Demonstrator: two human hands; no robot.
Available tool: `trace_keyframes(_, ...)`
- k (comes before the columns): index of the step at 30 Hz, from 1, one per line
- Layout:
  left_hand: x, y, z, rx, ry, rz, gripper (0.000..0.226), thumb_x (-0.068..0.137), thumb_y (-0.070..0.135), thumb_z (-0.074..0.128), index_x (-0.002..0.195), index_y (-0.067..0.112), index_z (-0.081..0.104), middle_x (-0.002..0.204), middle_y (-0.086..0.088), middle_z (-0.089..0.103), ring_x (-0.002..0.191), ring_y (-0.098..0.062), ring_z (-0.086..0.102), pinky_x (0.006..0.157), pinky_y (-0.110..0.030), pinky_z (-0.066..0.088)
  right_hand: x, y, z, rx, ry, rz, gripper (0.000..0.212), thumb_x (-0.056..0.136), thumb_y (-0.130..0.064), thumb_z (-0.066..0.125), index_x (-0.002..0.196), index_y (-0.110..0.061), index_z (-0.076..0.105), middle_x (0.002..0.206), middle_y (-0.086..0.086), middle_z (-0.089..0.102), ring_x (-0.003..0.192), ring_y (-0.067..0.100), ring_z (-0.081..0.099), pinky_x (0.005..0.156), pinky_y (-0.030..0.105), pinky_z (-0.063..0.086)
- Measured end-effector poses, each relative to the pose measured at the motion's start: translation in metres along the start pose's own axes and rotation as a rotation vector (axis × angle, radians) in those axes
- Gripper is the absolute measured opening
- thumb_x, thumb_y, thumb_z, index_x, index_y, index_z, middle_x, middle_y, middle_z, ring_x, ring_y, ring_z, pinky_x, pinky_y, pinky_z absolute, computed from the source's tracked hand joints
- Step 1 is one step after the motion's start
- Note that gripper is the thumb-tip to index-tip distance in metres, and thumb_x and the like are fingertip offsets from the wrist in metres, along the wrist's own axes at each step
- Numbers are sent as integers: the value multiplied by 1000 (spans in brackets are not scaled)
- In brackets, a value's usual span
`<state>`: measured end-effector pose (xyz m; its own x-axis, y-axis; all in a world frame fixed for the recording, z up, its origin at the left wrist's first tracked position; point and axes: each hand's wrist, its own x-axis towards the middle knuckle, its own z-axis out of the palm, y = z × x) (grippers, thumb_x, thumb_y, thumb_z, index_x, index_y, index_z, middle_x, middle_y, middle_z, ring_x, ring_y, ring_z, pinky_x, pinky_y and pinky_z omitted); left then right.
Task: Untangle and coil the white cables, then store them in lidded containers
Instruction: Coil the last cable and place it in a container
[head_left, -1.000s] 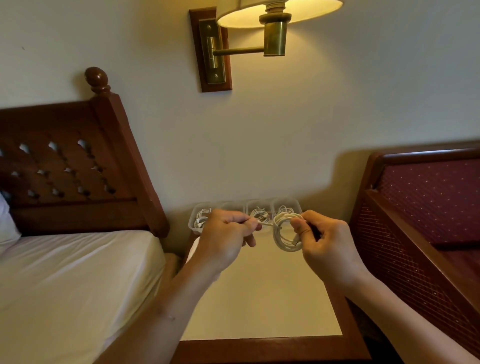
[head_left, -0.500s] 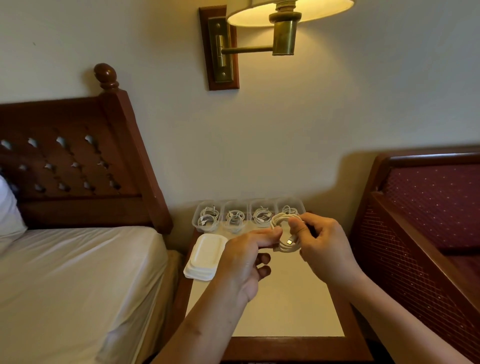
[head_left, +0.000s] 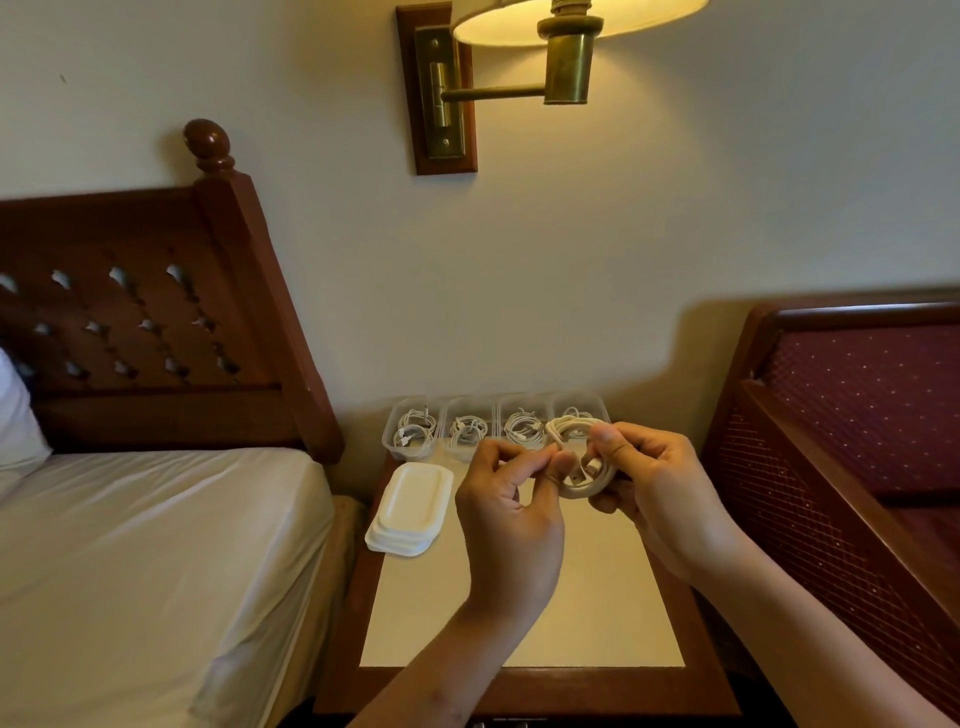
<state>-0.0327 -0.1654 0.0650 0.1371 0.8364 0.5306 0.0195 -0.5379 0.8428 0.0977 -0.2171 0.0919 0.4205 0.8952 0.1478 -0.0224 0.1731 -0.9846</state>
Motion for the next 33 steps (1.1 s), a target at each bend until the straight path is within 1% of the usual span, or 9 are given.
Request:
trace_keyframes(3,6,-2,-6,11,-19,3,13,83,25,87,90,28,76,79,9,63,74,-20,58,57,-42,51,-3,-1,-2,37,-50,19,39,106,-22,51,91,10,66,76,20,59,67,27,50,55,28,45)
trace_keyframes(5,10,2,-11,-19,-60,-64,29,77,33,87,89,25,62,76,6,57,67,-22,54,56,-43,50,-5,-4,-3,61,-105,21,40,106,-21,51,91,13,63,73,15,56,63,20,48,54,25,42)
trace_keyframes(9,23,6,-22,-15,-368,-117,20,81,35,72,96,21,69,80,3,66,72,-13,58,61,-37,52,-8,-11,-5,95,-247,54,36,105,-25,52,92,3,71,73,12,53,63,18,43,54,25,34)
trace_keyframes(13,29,0,-32,31,-612,-62,31,94,27,55,90,-2,65,71,-22,52,67,-38,43,56,-51,38,-9,-9,-3,86,-314,146,52,97,-37,54,114,11,63,82,14,50,68,20,37,58,28,31)
trace_keyframes(19,30,1,-43,-117,-826,-223,46,103,57,45,123,21,66,115,-12,68,113,-38,56,102,-54,43,-12,-15,-4,-34,-429,155,51,91,-41,60,115,3,57,95,10,45,83,25,37,65,28,35)
trace_keyframes(22,35,0,-47,-219,-802,-272,60,100,54,41,109,-3,59,99,-14,59,91,-27,52,91,-43,43,-8,-20,-7,-34,-469,145,45,90,-23,66,115,12,53,91,12,53,77,20,43,63,26,36)
trace_keyframes(25,44,4,-50,-406,-803,-346,35,103,35,45,99,1,57,83,-8,48,75,-17,48,78,-34,46,-2,-20,-6,-43,-375,86,36,97,-22,67,110,11,61,83,11,58,70,19,44,60,28,37)
trace_keyframes(30,47,6,-45,-599,-818,-443,29,105,25,50,105,-1,62,70,-8,39,65,-19,42,70,-34,46,-6,-11,-1,-291,44,-186,31,89,-31,77,117,-20,71,80,3,75,60,24,63,53,33,52)
trace_keyframes(33,46,4,-42,-664,-832,-456,26,103,22,57,99,-2,66,67,-10,43,59,-20,47,67,-36,49,-11,0,5,-322,255,-422,30,84,-24,82,113,-20,75,86,-2,78,69,18,73,57,34,58)
